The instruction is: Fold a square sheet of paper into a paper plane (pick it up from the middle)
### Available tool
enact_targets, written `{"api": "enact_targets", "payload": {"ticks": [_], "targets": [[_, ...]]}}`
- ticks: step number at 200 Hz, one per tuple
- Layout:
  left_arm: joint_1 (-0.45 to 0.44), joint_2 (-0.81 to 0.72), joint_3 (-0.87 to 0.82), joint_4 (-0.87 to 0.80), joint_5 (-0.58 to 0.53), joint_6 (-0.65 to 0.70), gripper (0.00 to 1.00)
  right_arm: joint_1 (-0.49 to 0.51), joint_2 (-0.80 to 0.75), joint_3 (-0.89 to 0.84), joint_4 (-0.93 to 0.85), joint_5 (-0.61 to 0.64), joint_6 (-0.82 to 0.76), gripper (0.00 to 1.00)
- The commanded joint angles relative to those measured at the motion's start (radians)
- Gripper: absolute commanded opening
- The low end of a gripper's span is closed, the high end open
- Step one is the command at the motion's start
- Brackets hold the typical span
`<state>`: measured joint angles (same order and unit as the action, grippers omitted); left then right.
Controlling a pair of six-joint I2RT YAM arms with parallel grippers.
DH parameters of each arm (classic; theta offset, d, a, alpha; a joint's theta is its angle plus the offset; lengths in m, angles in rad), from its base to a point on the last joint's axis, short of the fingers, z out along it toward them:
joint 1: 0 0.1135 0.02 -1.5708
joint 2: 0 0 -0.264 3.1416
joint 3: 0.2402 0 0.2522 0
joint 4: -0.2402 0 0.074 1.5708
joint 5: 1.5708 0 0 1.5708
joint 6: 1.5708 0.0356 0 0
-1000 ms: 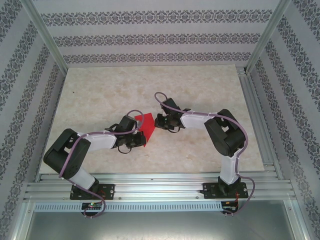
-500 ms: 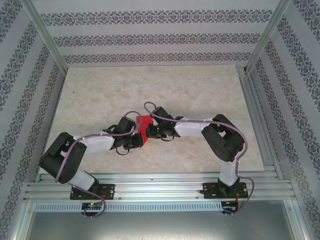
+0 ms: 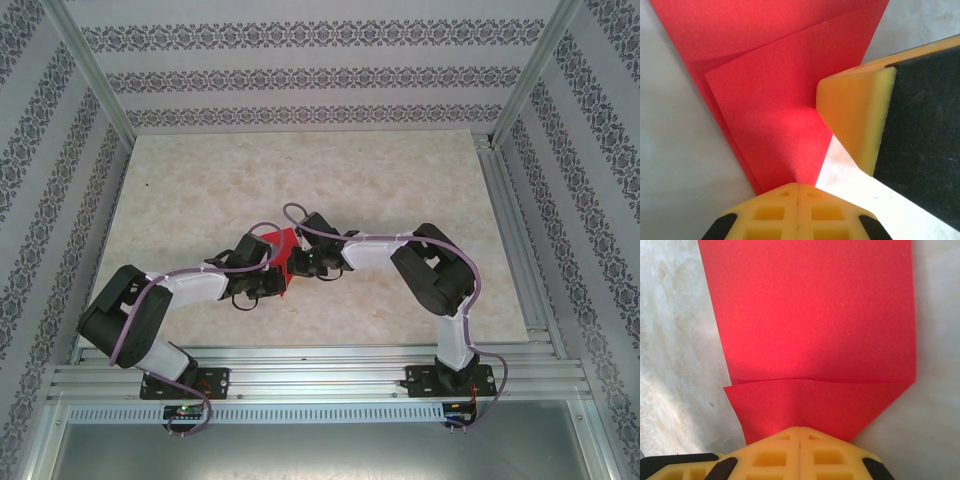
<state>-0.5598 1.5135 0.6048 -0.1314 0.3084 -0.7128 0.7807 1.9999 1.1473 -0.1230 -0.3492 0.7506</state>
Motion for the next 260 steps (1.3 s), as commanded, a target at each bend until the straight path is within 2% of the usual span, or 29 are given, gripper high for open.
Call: {"api": "enact_targets", "payload": {"ticks": [1,88,123,156,197,224,260], "targets": [[-0.010,0.043,-0.030,-0.135,-0.041,0.035,0.04,-0.048,0.039,0.007,-0.067,0.085,-0.042,0.06],[-0.011,0.081,-0.033,-0.133,-0.019,0.051,0.04,-0.176,0.071,0.066,-0.096,0.108,-0.097,0.06],[-0.011,0.058,-0.023,-0.139,-0.018,0.058,0.04,-0.210,0.011,0.074,-0.116,0.149,-0.110,0.08],[-0.011,-0.030,0.001,-0.158,-0.017,0.068,0.10,-0.209,-0.125,0.022,-0.108,0.169,-0.110,0.19],[-0.008,-0.138,0.045,-0.159,-0.099,0.059,0.32,-0.174,-0.268,-0.133,-0.004,0.150,-0.052,0.42],[-0.003,-0.131,0.074,-0.141,-0.179,0.052,0.40,-0.147,-0.284,-0.193,0.084,0.093,-0.005,0.50],[0.014,-0.066,0.112,-0.117,-0.209,0.056,0.43,-0.111,-0.232,-0.214,0.175,0.034,0.053,0.53]]}}
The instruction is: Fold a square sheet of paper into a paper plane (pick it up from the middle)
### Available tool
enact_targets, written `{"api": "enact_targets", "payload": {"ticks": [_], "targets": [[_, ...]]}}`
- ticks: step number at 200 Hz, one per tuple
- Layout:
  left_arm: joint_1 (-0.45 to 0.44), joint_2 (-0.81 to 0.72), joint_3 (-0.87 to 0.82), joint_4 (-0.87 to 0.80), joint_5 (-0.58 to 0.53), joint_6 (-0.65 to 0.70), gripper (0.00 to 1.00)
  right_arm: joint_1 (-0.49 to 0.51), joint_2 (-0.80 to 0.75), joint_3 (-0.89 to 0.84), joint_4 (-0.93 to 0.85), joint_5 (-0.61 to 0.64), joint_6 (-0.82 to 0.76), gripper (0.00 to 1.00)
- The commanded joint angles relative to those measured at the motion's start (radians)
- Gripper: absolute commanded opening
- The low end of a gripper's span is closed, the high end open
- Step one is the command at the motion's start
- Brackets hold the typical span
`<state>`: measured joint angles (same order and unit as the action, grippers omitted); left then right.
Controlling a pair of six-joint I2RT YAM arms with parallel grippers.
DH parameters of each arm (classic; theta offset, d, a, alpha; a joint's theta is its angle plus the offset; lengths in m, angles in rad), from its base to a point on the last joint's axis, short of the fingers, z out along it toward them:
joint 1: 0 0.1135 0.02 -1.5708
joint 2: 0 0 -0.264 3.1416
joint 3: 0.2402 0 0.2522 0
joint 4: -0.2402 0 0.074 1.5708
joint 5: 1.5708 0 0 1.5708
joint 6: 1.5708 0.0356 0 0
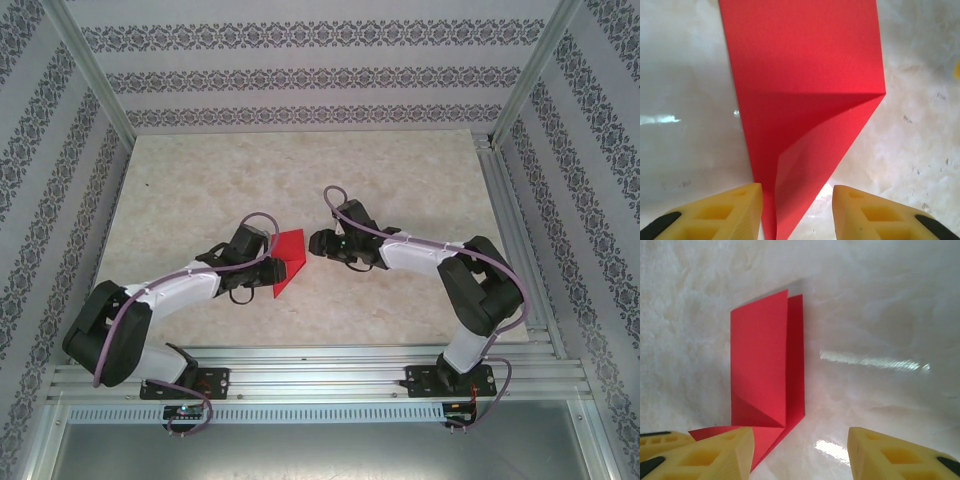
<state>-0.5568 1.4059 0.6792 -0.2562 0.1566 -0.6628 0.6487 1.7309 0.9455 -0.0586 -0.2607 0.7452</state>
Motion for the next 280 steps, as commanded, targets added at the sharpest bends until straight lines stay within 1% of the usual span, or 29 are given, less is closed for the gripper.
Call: {"api": "enact_targets", "payload": {"ticks": [1,35,74,124,160,214,244,259,280], "targets": [[0.011,0.043,0.039,0.008,-0.059,0.006,0.43,0.022,0.039,-0.012,0.113,-0.056,0.060,0.53],[0.027,0.079,0.058,-0.014,-0.097,0.011,0.42,0.052,0.112,0.020,0.151,-0.091,0.084,0.53],[0.040,0.091,0.050,-0.019,-0.104,0.015,0.42,0.058,0.162,0.039,0.187,-0.134,0.100,0.53],[0.055,0.109,0.049,-0.019,-0.098,0.021,0.41,0.066,0.187,0.049,0.224,-0.186,0.113,0.44],[0.061,0.119,0.049,-0.016,-0.092,0.027,0.41,0.072,0.197,0.044,0.265,-0.222,0.117,0.42],[0.069,0.130,0.054,-0.011,-0.075,0.033,0.41,0.080,0.223,0.060,0.262,-0.248,0.108,0.28],[0.070,0.119,0.059,-0.017,-0.065,0.037,0.42,0.082,0.222,0.066,0.237,-0.199,0.107,0.13],[0.069,0.101,0.062,-0.024,-0.062,0.040,0.45,0.083,0.184,0.048,0.232,-0.143,0.111,0.07],[0.069,0.066,0.071,-0.041,-0.060,0.049,0.55,0.082,0.102,0.015,0.210,-0.058,0.107,0.00]]}}
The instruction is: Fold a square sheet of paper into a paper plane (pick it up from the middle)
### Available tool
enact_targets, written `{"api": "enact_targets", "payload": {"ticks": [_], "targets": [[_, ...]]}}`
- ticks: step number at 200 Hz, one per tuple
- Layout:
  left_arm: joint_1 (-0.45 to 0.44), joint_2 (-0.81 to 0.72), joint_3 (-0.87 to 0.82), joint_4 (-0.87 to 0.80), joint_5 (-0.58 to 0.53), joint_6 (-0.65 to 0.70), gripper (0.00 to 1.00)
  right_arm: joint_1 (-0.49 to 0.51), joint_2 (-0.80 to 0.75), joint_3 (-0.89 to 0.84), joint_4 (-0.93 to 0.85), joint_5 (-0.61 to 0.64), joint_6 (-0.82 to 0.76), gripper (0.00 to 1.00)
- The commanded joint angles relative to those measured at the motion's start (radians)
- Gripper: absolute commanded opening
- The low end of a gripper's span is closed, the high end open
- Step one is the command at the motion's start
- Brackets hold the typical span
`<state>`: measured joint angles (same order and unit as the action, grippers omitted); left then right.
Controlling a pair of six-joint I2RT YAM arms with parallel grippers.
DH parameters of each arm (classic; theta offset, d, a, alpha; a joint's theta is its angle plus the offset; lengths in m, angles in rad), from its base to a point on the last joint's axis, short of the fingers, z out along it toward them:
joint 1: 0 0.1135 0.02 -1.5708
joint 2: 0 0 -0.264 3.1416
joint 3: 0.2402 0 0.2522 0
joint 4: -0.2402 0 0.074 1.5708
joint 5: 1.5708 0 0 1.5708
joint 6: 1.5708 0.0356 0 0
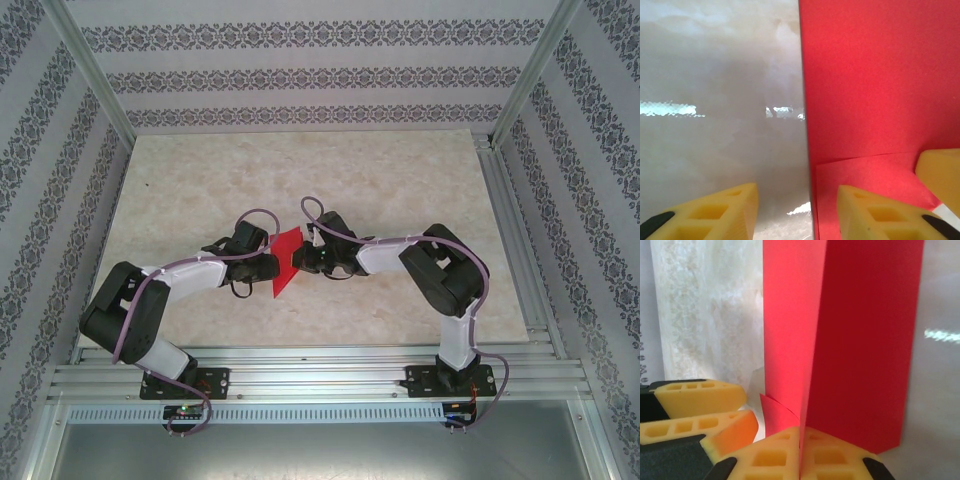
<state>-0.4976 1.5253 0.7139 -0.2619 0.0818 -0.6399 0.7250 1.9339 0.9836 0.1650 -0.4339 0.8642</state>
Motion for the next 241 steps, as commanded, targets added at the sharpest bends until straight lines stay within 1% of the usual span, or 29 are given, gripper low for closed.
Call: {"api": "enact_targets", "payload": {"ticks": [1,21,32,52,79,98,121,147,164,177,185,198,206,214,224,241], "targets": [[0.010,-0.056,0.036,-0.035,0.015,0.026,0.55,0.005,-0.103,-0.025,-0.016,0.117,-0.012,0.00],[0.011,-0.098,0.046,-0.046,0.010,0.036,0.66,0.006,-0.199,-0.056,-0.071,0.210,-0.014,0.00],[0.010,-0.127,0.050,-0.048,0.002,0.043,0.74,0.007,-0.251,-0.074,-0.095,0.256,-0.008,0.00],[0.011,-0.179,0.050,-0.033,-0.007,0.064,0.86,0.016,-0.336,-0.105,-0.135,0.339,0.021,0.00],[0.011,-0.231,0.056,-0.002,0.003,0.104,0.94,0.036,-0.418,-0.115,-0.191,0.443,0.051,0.00],[0.011,-0.261,0.049,0.038,0.033,0.136,1.00,0.043,-0.463,-0.103,-0.254,0.529,0.062,0.00],[0.010,-0.272,0.030,0.093,0.069,0.179,1.00,0.046,-0.470,-0.105,-0.283,0.575,0.114,0.00],[-0.011,-0.254,0.004,0.171,0.123,0.254,1.00,0.049,-0.414,-0.135,-0.222,0.556,0.216,0.00],[-0.047,-0.231,-0.004,0.207,0.107,0.309,1.00,0.049,-0.363,-0.147,-0.177,0.539,0.276,0.00],[-0.078,-0.206,-0.017,0.246,0.072,0.347,0.96,0.049,-0.326,-0.150,-0.155,0.527,0.309,0.00],[-0.097,-0.189,-0.023,0.264,0.057,0.366,0.95,0.047,-0.309,-0.159,-0.136,0.522,0.337,0.00],[-0.115,-0.138,0.009,0.227,0.033,0.381,0.93,0.048,-0.286,-0.177,-0.101,0.514,0.383,0.00],[-0.124,-0.093,0.044,0.179,0.027,0.398,0.89,0.046,-0.277,-0.186,-0.091,0.511,0.410,0.00],[-0.136,-0.052,0.065,0.157,0.042,0.432,0.81,0.045,-0.268,-0.194,-0.078,0.506,0.435,0.00],[-0.165,-0.030,0.053,0.189,0.032,0.453,0.80,0.045,-0.262,-0.212,-0.057,0.504,0.466,0.00],[-0.196,-0.038,0.008,0.301,0.012,0.452,0.80,0.042,-0.266,-0.234,-0.032,0.506,0.498,0.00]]}}
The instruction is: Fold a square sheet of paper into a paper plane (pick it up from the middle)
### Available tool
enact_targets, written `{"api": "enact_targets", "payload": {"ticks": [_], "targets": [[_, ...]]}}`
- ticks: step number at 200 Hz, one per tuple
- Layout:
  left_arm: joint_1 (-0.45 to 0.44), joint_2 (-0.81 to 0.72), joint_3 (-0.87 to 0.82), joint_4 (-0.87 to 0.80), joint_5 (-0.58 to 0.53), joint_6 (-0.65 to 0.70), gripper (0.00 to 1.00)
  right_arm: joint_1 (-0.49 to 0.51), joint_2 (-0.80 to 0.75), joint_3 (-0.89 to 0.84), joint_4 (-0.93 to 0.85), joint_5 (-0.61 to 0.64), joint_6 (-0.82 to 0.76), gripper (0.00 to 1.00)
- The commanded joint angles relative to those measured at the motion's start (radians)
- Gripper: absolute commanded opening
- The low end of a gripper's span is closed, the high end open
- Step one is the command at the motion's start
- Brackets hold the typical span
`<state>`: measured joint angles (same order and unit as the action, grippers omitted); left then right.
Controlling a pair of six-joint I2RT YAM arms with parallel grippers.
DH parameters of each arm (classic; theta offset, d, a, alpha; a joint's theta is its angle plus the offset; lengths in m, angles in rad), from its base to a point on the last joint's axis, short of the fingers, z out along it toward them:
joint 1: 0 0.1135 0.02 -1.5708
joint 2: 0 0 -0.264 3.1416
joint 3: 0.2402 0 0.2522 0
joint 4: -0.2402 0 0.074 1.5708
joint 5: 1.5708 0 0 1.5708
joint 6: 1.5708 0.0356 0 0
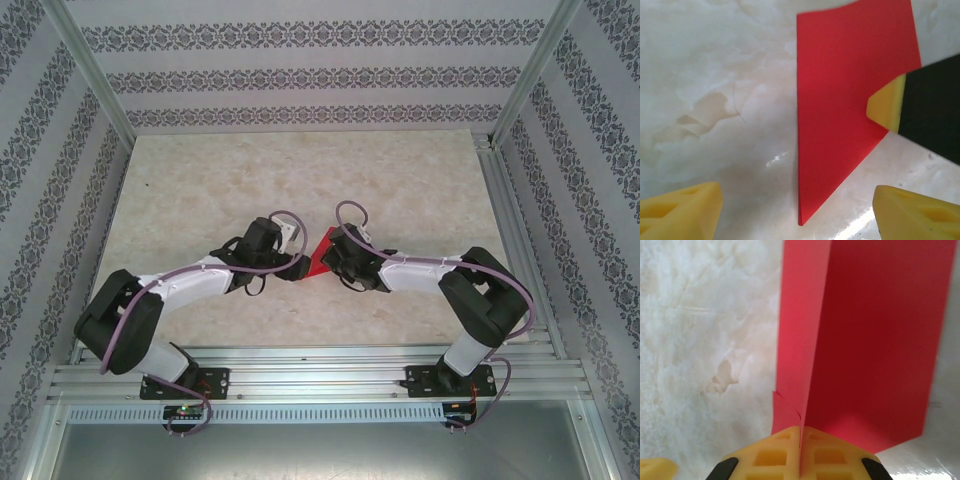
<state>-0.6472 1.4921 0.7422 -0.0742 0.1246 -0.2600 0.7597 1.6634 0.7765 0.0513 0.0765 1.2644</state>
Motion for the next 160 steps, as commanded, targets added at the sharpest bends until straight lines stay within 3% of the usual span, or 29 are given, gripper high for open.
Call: {"api": "enact_targets", "payload": {"ticks": [1,72,99,160], "targets": [[-0.048,-0.006,-0.023,0.118,-0.031,0.072,0.80,0.007,0.003,-0.027,0.083,-0.005,0.099,0.00],[-0.072,0.035,-0.043,0.219,0.021,0.205,0.80,-0.011,0.008,-0.059,0.138,-0.056,0.197,0.00],[-0.072,0.099,-0.058,0.279,0.104,0.311,0.72,-0.025,0.022,-0.078,0.197,-0.098,0.241,0.00],[-0.074,0.167,-0.132,0.511,0.113,0.416,0.60,-0.035,0.023,-0.092,0.229,-0.124,0.265,0.00]]}}
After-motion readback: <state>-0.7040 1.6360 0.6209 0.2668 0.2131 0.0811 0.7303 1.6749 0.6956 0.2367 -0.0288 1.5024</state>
